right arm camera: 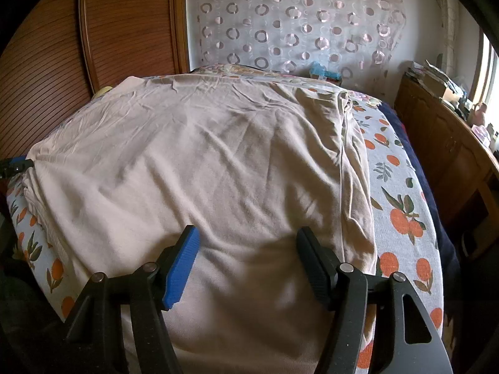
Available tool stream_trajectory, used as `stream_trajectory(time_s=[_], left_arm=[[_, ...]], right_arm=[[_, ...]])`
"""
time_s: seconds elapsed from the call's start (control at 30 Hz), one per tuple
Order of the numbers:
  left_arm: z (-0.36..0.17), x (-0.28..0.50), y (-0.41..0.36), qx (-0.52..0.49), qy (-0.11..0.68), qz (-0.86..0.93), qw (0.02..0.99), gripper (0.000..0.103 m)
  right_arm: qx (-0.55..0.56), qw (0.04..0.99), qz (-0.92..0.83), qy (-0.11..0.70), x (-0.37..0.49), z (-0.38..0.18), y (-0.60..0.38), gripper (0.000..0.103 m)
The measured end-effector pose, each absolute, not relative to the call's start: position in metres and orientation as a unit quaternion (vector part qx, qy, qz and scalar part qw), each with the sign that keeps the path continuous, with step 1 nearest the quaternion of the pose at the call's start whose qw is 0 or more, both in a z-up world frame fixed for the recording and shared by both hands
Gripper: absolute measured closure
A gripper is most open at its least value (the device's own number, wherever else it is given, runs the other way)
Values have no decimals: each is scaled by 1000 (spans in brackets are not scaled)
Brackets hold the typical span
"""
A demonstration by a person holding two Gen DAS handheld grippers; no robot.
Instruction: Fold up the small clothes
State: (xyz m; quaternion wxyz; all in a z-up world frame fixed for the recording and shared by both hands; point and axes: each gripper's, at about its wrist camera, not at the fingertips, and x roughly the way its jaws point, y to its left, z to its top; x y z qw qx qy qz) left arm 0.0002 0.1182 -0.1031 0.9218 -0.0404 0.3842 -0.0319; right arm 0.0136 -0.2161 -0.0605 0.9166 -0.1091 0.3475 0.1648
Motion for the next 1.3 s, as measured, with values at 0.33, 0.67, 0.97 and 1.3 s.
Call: stream_trajectory(time_s=[0.33, 0.67, 0.97, 1.3], left_arm=[[-104, 1, 113, -30, 382, -30, 923, 53], [-103, 3, 114, -42, 386, -29, 921, 65], [-89, 4, 108, -60, 372, -59, 924, 97], [-30, 18, 60, -41, 299, -139, 943, 97]], right_arm=[[-109, 917, 165, 348, 14, -61, -216, 36], [-108, 917, 165, 347, 14, -61, -216, 36], [-108, 917, 165, 346, 14, -61, -217, 36], [-107, 917, 166, 346, 14, -61, -217, 36]])
